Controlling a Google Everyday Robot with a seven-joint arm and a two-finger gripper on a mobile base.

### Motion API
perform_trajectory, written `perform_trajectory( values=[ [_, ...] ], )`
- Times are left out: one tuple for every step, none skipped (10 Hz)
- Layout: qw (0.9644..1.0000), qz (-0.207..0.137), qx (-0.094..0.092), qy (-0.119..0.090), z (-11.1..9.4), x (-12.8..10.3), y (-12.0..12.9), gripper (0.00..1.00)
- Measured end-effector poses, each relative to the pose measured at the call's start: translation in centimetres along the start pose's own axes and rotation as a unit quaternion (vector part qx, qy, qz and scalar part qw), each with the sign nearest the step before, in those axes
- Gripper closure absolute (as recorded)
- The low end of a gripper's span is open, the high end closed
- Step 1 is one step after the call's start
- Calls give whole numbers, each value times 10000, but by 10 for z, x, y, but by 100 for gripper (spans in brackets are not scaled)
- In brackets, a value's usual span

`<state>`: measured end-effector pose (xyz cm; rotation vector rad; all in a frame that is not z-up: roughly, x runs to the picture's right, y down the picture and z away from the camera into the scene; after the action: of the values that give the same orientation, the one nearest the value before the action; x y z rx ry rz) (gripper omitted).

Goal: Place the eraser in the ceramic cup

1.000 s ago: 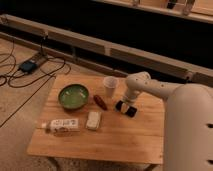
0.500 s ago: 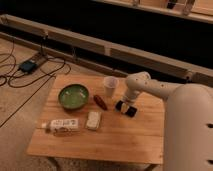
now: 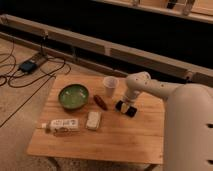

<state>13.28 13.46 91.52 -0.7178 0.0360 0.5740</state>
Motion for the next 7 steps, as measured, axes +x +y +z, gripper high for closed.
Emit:
perform_trajectory(
  values=[
    [10000,2,-3,0,0,0,0,100],
    [10000,1,-4,2,0,0,0,100],
    [10000,0,-6,6,0,0,0,100],
    [10000,0,-7,7,0,1,0,100],
    [10000,0,-8,8,0,1,0,100],
    [10000,-8,-27,36,-3,1,2,100],
    [10000,-15,-43,58,-8,1,5,100]
  ],
)
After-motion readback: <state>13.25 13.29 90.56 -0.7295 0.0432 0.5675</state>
